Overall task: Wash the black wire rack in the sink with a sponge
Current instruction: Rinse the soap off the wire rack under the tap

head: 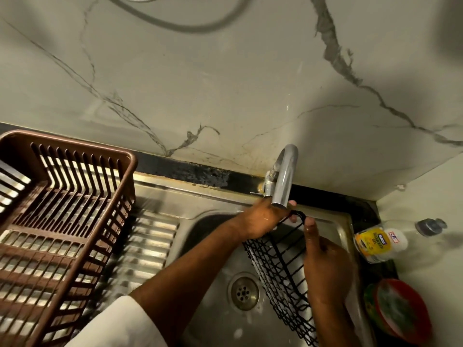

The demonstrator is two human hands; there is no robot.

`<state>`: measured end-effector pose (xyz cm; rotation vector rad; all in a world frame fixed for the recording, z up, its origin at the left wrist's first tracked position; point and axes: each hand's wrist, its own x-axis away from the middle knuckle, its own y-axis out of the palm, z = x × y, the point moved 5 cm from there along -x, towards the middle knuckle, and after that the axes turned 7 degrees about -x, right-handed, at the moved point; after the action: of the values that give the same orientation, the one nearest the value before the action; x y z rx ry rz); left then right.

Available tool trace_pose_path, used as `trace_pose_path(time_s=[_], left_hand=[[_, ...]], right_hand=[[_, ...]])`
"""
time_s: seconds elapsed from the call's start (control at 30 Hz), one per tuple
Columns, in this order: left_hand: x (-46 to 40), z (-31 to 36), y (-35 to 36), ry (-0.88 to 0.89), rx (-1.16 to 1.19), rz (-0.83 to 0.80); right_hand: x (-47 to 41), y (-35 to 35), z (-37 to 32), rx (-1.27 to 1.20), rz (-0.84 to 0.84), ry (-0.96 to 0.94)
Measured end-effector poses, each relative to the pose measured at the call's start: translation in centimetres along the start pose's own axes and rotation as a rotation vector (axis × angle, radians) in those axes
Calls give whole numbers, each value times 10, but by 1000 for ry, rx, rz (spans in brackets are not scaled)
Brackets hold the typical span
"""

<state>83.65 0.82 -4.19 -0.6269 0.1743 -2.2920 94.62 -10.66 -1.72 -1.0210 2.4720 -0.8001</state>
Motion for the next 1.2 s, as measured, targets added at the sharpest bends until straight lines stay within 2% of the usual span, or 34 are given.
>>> trace_pose_path(time_s=[0.1,0.13,0.23,0.4,0.53,0.7,0.8,0.87,1.03,1.2], left_hand=[[15,25,13,84,-190,-83],[18,27,14,78,-258,-59],[14,16,8,-38,-190,-1],[-4,-10,-4,-63,-151,-32],[-1,-5,-4,-107,-116,47],[21,30,10,12,-311,7],[11,15,5,-74,-154,45],[4,7,1,-52,-77,29],[-6,-15,-12,-66,-87,23],[13,9,-3,-104,-89,76]], right_hand=[[0,8,2,49,-23,8],[0,10,2,53,-28,21],[0,9,3,44,-15,25],[1,-3,5,-37,18,10],[3,-4,8,-79,70,78],[0,0,-5,6,31,29],[2,2,-5,9,19,-13],[3,-3,-4,0,48,-43],[10,-15,-5,-174,44,28],[8,-15,-7,-114,54,6]])
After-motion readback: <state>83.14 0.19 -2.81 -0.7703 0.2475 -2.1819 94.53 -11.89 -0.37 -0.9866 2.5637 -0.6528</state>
